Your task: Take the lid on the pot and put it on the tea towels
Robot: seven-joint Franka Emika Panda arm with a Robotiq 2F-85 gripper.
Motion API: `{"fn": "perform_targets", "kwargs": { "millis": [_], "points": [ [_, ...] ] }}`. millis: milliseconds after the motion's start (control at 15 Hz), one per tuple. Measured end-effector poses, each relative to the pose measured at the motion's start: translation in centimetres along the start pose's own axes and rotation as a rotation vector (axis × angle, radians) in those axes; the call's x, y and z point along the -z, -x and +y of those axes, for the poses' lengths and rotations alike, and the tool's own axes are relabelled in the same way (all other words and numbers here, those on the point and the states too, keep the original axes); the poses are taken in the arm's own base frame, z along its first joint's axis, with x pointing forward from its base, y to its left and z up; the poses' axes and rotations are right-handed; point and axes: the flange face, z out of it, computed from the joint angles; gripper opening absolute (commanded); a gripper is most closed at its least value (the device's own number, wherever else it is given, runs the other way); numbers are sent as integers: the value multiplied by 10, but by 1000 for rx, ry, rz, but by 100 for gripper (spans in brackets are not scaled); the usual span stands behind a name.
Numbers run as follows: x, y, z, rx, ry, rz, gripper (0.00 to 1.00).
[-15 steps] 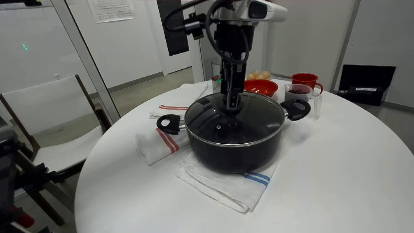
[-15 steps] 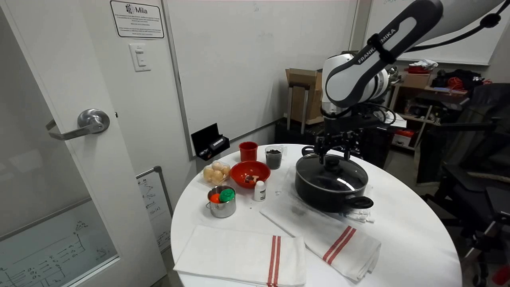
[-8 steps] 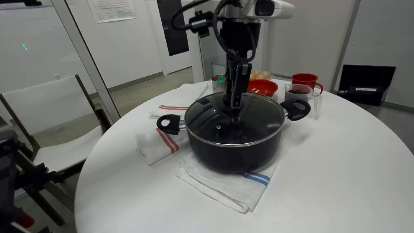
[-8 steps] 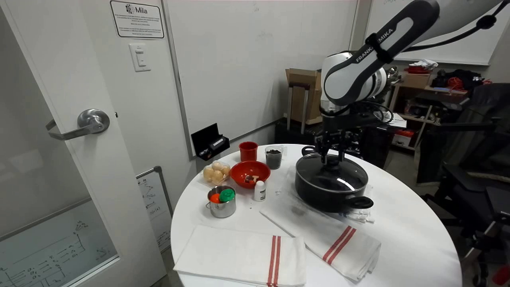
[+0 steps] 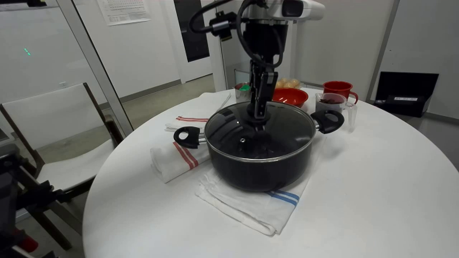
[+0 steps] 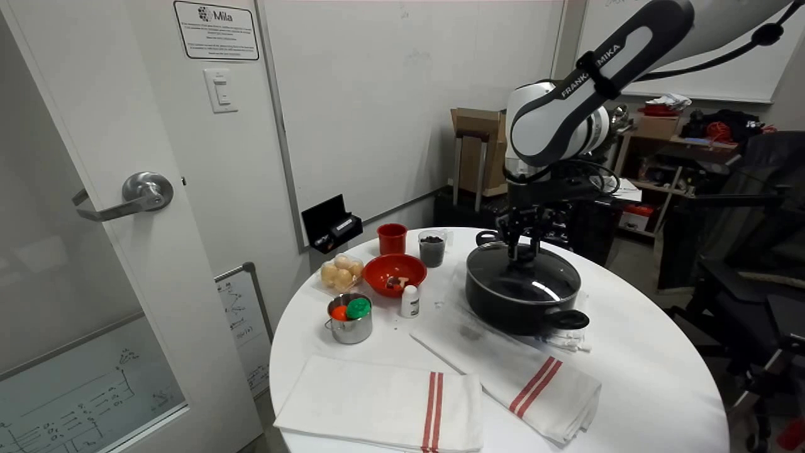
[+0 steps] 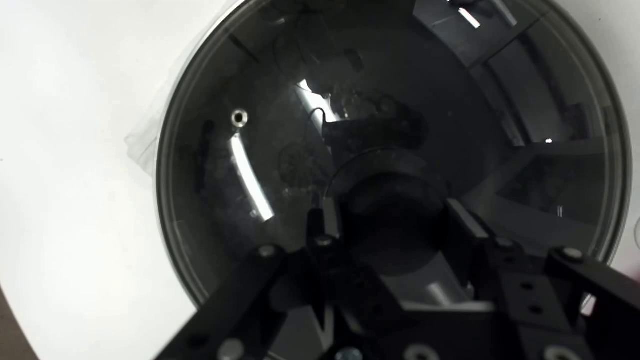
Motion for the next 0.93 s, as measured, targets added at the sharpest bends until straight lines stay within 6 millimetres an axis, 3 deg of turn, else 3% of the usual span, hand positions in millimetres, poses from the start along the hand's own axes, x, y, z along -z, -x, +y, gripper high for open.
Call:
{"fn": "perform_targets", "kwargs": {
  "millis": [400,933],
  "points": [
    [13,10,0,32,-14,11,25],
    [74,52,-18,125,-54,53,25]
  ]
}}
